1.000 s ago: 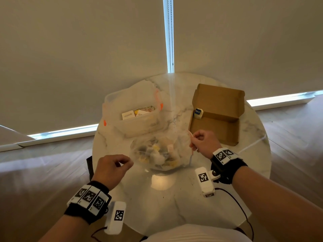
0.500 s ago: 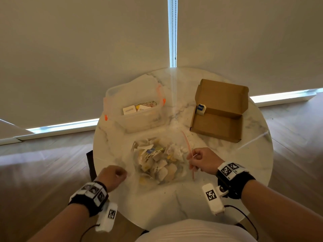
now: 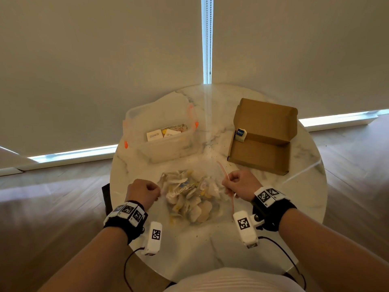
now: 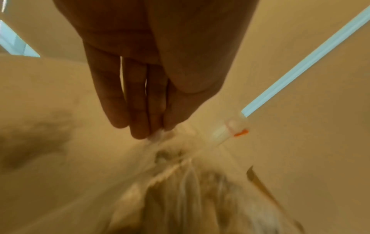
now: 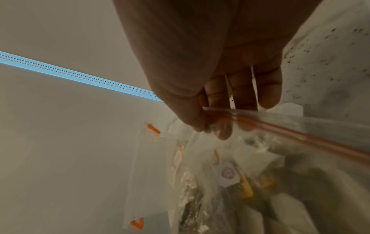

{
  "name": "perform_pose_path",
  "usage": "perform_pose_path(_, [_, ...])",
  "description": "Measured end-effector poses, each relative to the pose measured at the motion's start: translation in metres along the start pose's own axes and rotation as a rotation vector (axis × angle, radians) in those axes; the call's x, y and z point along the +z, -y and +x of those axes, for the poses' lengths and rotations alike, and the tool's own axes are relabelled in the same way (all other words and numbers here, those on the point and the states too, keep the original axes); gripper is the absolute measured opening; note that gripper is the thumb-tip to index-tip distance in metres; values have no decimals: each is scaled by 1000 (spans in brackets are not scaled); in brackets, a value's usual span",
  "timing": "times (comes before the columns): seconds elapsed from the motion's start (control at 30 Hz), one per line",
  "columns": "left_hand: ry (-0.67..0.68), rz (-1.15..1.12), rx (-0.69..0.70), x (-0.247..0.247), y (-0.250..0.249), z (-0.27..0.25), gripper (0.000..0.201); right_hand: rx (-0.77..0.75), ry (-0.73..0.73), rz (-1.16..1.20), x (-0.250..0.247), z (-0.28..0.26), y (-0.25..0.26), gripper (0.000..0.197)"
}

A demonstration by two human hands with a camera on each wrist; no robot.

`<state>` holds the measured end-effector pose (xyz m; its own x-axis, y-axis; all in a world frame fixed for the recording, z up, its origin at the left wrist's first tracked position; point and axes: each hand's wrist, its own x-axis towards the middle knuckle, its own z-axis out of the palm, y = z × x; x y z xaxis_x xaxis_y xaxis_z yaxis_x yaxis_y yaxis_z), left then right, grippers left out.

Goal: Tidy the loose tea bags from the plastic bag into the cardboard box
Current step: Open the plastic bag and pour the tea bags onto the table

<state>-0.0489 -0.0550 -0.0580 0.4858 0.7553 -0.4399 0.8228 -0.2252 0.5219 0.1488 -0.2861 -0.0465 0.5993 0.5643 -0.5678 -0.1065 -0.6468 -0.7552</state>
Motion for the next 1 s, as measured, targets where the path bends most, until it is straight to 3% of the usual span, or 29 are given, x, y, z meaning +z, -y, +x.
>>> perform_pose_path(0.07, [-9, -49, 69, -7, -2, -3, 19, 13, -2, 19, -2, -1, -3, 11])
perform_pose_path(0.17, [91, 34, 173, -12, -6, -15, 17, 8, 3, 19, -5, -1, -4, 12])
perform_pose_path(0.27, [29, -65, 195, -20, -9, -16, 16, -1, 3, 16, -5, -1, -5, 12])
perform_pose_path(0.37, [134, 2, 270, -19, -9, -19, 16, -11, 3, 24, -3, -1, -5, 12])
perform_pose_path(0.47, [47, -98, 276, -22, -6, -17, 14, -20, 0, 22, -2, -1, -5, 13])
perform_pose_path(0.57, [143, 47, 322, -14, 1, -19, 12, -31, 1, 14, -2, -2, -8, 14])
perform_pose_path(0.63, [130, 33, 242, -5, 8, -17, 13, -30, 3, 8, -1, -3, -8, 15])
perform_pose_path(0.7, [111, -152, 87, -1, 15, -4, 10, -34, 4, 3, 2, -3, -9, 16])
perform_pose_path(0.83, [141, -619, -268, 13, 8, 17, 49, -33, -3, -3, 7, -4, -11, 16])
perform_pose_path(0.93, [195, -581, -295, 16, 0, 32, 58, -29, -4, -11, 7, -4, -10, 17])
perform_pose_path(1.0, [194, -472, -247, 15, -3, 39, 47, -28, -4, -17, 5, -5, -9, 15])
